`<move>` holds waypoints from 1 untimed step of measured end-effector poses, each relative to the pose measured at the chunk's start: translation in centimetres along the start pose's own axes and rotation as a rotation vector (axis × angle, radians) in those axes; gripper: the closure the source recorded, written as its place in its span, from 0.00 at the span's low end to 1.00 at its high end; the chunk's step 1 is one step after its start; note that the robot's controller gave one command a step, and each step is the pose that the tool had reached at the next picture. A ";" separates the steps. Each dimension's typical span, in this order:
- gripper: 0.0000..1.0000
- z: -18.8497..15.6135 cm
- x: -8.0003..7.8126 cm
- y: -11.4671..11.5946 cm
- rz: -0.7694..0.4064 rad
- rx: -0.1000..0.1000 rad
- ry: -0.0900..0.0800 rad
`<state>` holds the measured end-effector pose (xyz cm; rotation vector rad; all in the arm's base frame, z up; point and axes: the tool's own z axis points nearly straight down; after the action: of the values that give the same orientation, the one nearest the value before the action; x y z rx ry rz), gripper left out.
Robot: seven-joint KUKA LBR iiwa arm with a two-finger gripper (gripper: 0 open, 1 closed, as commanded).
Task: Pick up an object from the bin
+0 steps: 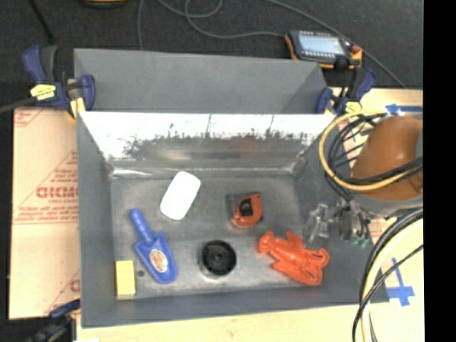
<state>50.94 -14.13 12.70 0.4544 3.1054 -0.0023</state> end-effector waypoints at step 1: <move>0.00 0.0 0.0 0.0 0.000 0.000 0.000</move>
Offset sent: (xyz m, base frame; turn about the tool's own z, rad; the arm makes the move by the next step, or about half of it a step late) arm 0.0000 0.0000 0.0000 0.0000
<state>50.94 -14.13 12.70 0.4537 3.1056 -0.0025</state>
